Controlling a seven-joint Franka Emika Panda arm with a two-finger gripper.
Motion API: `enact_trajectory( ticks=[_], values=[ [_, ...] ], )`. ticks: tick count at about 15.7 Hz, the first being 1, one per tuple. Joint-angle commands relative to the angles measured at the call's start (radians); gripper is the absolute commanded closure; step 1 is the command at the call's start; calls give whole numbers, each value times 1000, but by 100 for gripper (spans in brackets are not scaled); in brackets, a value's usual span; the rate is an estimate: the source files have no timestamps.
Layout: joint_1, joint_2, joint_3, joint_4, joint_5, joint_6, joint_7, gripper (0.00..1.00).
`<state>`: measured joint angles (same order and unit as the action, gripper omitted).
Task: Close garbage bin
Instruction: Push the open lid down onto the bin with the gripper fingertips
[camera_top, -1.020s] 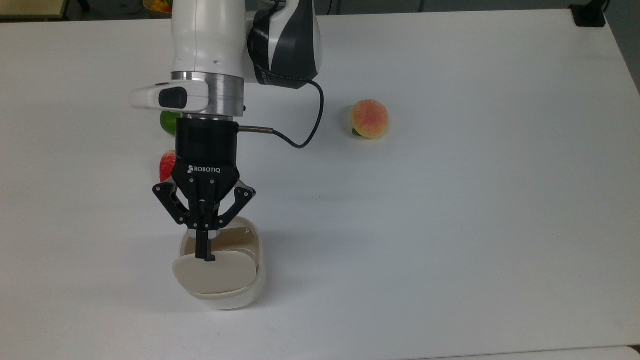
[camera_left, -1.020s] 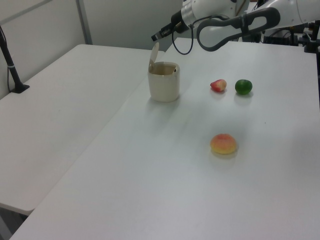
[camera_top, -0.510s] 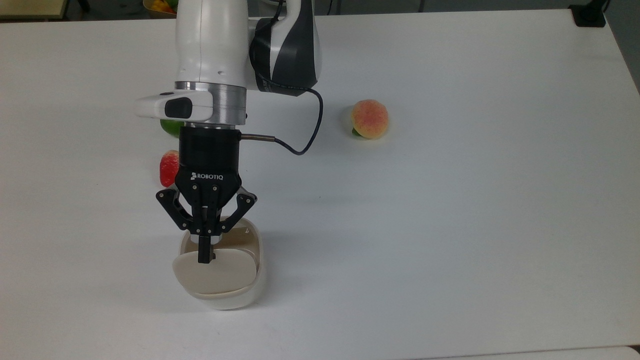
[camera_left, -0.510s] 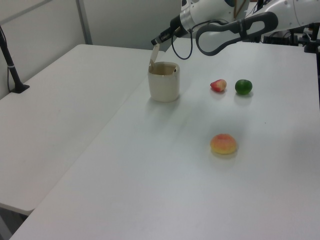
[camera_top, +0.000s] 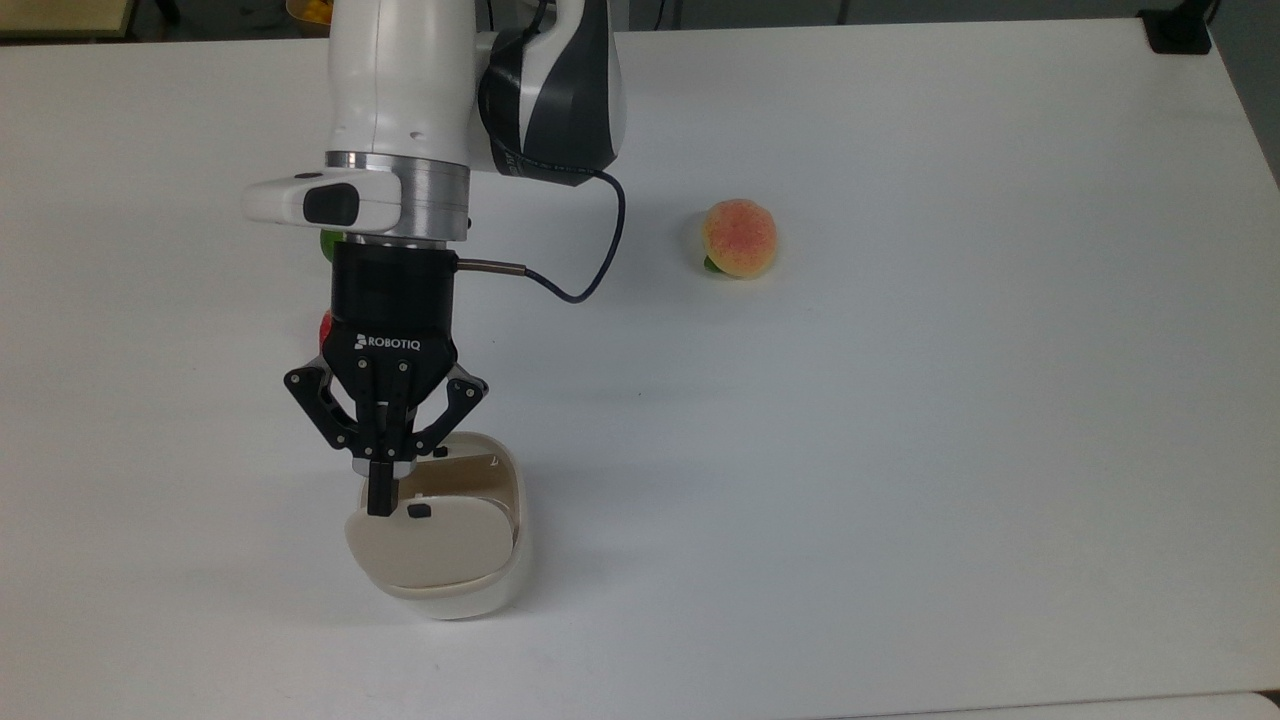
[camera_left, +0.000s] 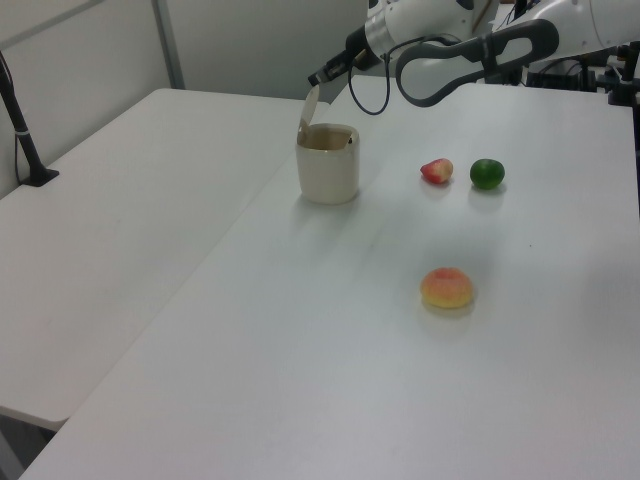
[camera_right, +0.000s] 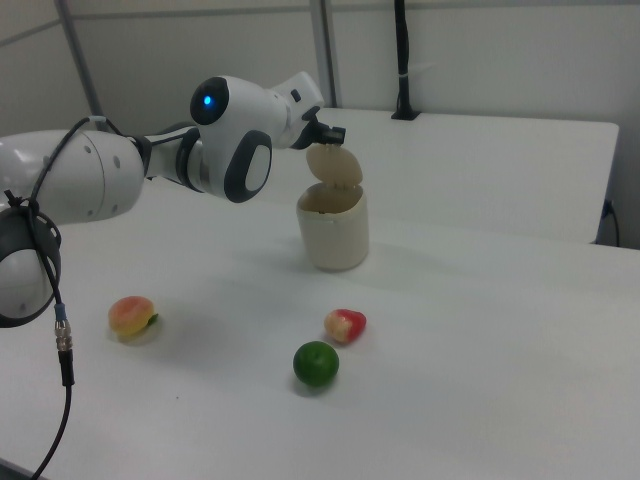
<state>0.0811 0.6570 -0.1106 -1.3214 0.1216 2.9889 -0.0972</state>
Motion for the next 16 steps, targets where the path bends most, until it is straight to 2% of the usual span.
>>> enact_trajectory(
  ticks=[1, 4, 10, 16],
  values=[
    [5, -76, -3, -139, -11, 13, -55, 100],
    [5, -77, -3, -142, -10, -28, -59, 100],
    [0, -105, -1, -141, -8, -231, -113, 100],
    [-3, -108, 9, -148, -8, -281, -134, 100]
  ],
)
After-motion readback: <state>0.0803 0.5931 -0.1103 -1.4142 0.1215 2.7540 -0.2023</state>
